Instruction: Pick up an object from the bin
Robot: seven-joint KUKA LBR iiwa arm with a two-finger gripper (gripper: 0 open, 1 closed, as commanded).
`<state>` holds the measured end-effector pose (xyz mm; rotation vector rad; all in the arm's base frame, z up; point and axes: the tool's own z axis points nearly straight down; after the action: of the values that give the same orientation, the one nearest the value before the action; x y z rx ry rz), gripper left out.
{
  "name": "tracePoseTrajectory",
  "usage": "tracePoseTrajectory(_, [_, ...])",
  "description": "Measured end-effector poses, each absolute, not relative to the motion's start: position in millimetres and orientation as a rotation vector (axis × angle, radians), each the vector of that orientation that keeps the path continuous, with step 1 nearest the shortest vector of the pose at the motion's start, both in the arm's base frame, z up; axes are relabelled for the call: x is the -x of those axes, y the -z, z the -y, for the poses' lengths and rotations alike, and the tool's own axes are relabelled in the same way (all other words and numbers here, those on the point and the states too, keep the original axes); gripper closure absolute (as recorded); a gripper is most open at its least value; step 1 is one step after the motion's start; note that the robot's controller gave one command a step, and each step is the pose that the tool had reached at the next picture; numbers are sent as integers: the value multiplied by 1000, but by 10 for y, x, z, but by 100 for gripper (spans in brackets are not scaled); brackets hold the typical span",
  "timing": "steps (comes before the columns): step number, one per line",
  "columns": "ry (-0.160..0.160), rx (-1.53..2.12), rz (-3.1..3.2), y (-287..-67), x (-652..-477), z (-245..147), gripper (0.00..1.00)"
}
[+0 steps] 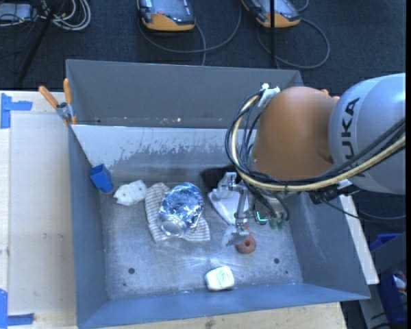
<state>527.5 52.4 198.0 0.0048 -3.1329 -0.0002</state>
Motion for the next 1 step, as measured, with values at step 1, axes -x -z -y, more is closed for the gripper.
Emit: tracePoseTrajectory(1, [1,-3,3140,-2012,-5291,-522,0])
